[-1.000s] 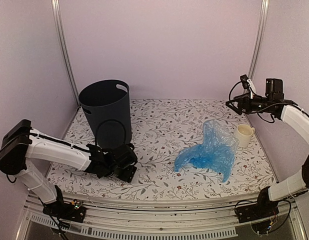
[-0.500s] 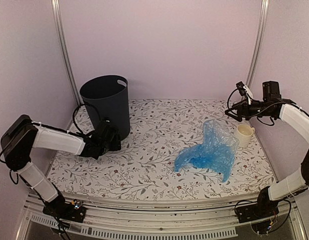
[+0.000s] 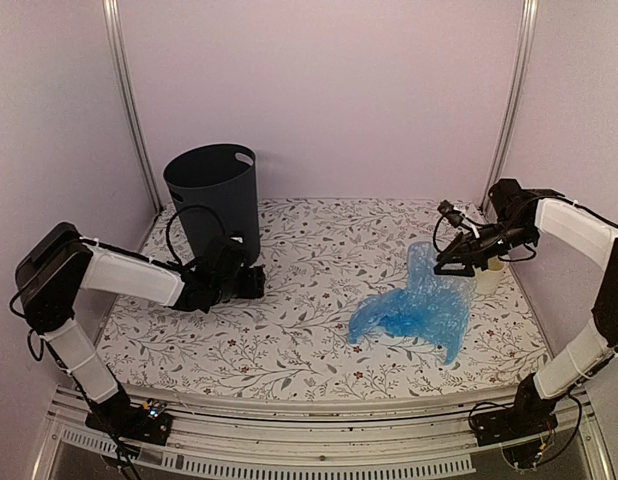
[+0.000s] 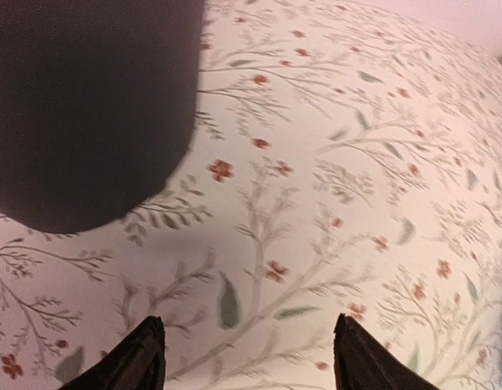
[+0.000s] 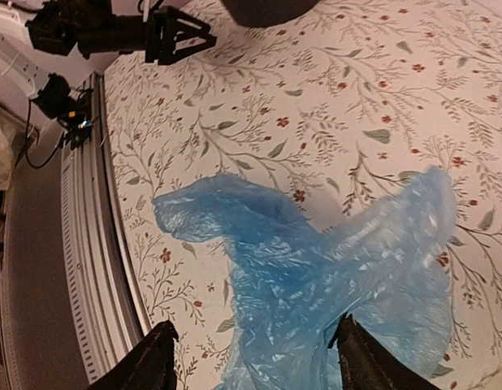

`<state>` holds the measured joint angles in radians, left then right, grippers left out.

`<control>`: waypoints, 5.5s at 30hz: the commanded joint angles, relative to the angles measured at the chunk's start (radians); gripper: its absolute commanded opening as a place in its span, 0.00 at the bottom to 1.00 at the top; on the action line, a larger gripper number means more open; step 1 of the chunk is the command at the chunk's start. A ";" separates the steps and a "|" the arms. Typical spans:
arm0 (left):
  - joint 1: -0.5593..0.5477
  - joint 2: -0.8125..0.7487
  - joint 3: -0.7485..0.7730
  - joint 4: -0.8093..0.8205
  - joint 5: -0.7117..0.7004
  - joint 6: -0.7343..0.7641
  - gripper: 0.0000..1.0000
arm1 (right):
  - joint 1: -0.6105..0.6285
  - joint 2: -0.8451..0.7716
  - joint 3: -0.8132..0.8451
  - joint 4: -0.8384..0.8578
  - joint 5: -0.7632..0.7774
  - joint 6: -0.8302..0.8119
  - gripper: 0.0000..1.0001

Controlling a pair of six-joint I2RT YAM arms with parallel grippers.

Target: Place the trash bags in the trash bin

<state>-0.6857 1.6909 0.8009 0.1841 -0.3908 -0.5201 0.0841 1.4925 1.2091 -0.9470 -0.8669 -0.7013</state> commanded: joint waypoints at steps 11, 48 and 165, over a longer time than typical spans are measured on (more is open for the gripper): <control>-0.141 -0.221 -0.049 -0.085 0.149 0.025 0.69 | 0.260 0.307 0.525 0.046 -0.005 0.113 0.02; 0.003 -0.382 -0.142 -0.015 0.244 0.055 0.67 | 0.650 0.364 0.546 0.337 0.257 0.235 0.66; -0.023 0.622 0.211 0.968 0.669 -0.455 0.48 | 0.247 0.371 0.547 0.343 0.275 0.465 0.02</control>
<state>-0.7067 2.2784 0.9749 1.1084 0.2584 -0.9627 0.3370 1.8900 1.7691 -0.6197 -0.5797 -0.2459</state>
